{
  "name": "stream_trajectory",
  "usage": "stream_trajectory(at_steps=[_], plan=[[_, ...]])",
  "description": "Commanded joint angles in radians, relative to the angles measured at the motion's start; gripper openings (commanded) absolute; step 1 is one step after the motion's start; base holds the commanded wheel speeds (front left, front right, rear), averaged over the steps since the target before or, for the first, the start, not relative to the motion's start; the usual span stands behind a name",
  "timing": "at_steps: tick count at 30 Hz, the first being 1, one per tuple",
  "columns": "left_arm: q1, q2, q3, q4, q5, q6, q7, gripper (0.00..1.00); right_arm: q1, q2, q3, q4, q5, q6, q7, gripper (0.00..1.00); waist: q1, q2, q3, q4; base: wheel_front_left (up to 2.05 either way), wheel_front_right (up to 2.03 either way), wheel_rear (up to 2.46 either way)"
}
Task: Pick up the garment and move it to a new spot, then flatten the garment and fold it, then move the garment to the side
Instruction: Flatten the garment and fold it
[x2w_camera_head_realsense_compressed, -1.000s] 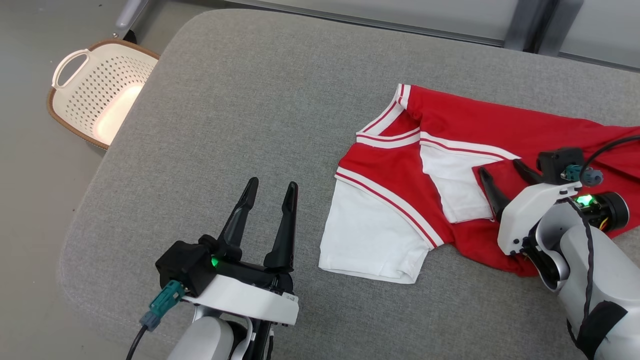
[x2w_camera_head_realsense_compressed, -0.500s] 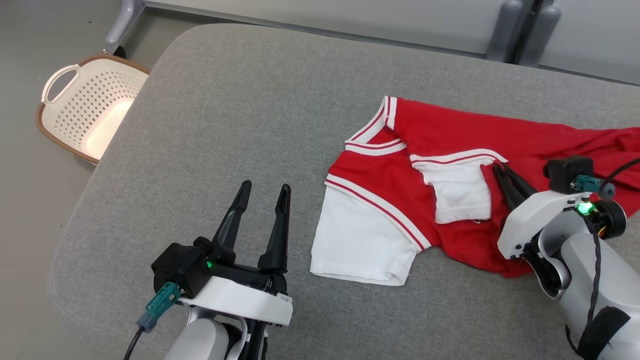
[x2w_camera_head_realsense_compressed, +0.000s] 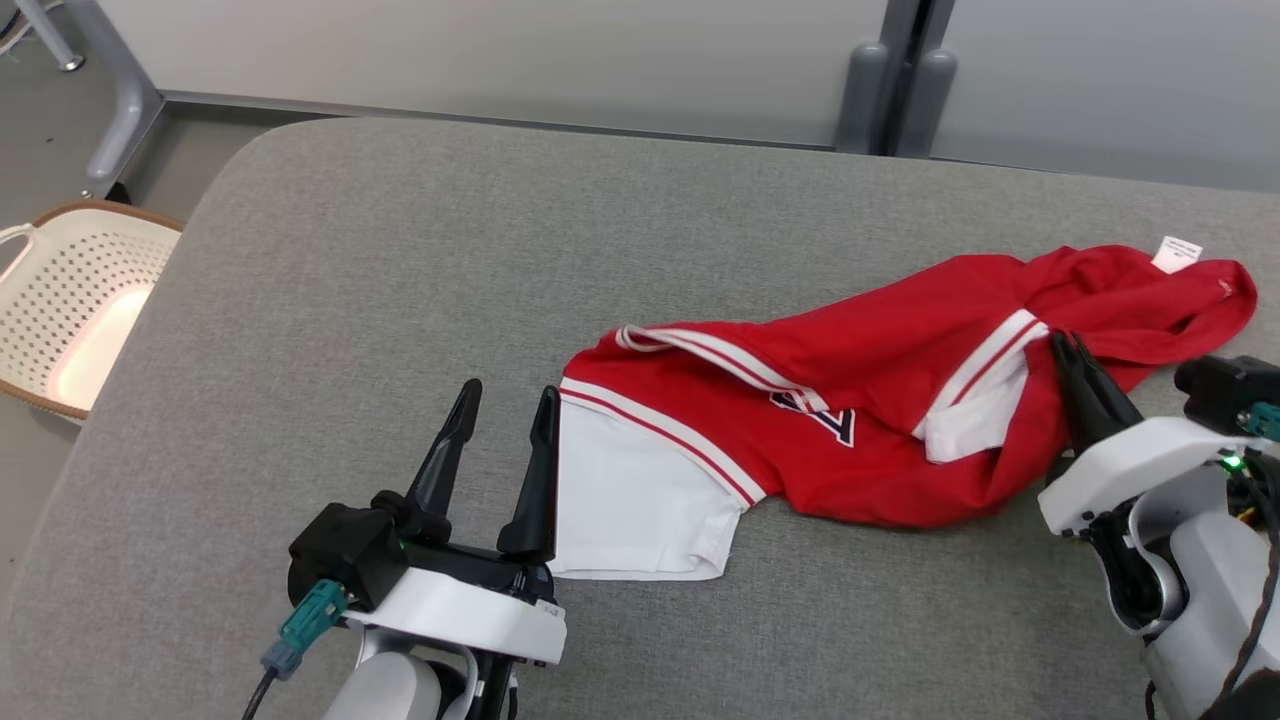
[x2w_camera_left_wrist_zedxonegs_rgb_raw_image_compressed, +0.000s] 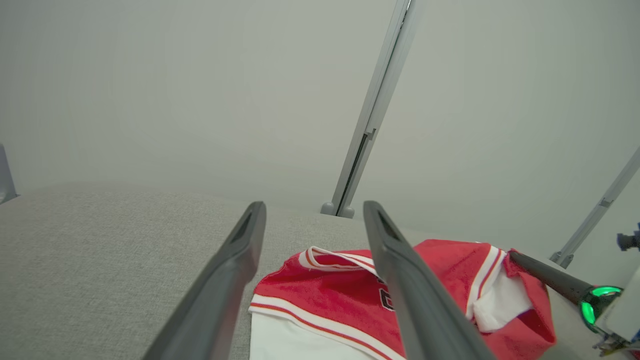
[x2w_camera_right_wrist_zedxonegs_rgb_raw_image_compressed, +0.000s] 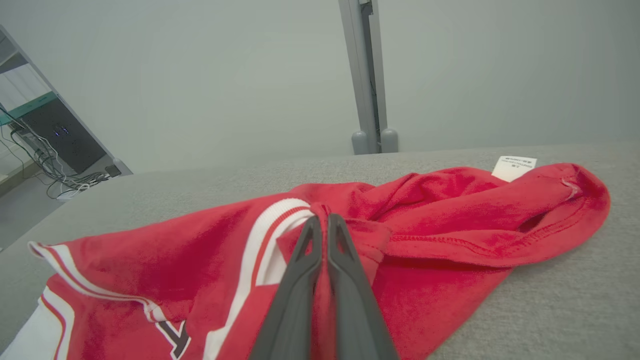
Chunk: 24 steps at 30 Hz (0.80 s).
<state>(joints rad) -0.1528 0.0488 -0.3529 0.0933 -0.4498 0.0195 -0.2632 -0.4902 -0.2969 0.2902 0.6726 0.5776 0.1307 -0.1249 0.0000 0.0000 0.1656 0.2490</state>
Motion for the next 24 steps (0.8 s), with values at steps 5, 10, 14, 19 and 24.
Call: stream_trajectory(at_steps=[5,10,14,19,24], plan=[[0.009,0.004,0.02,0.003,0.014,-0.005,-0.002,1.0,0.111,0.038,-0.109,-0.041,-0.007,0.0,-0.012,0.96,0.0,0.0,-0.005,-0.051,0.0,0.0,0.0],[0.007,0.004,0.031,0.006,0.017,-0.01,-0.002,1.0,0.219,0.091,-0.276,-0.048,-0.071,0.0,0.013,1.0,0.0,0.0,-0.005,-0.082,0.0,0.0,0.0],[0.005,0.004,0.035,0.007,0.015,-0.012,-0.002,1.0,0.261,0.134,-0.369,-0.1,-0.147,0.0,0.026,1.0,0.0,0.0,-0.008,-0.101,0.0,0.0,0.0],[0.001,0.004,0.039,0.009,0.019,-0.015,-0.002,1.0,0.275,0.166,-0.372,-0.258,-0.242,0.0,0.0,1.0,0.0,0.0,-0.016,-0.116,0.0,0.0,0.0],[-0.001,0.004,0.043,0.005,0.024,-0.019,-0.002,1.0,0.308,0.176,-0.296,-0.402,-0.268,0.0,-0.03,1.0,0.0,0.0,-0.021,-0.12,0.0,0.0,0.0]])
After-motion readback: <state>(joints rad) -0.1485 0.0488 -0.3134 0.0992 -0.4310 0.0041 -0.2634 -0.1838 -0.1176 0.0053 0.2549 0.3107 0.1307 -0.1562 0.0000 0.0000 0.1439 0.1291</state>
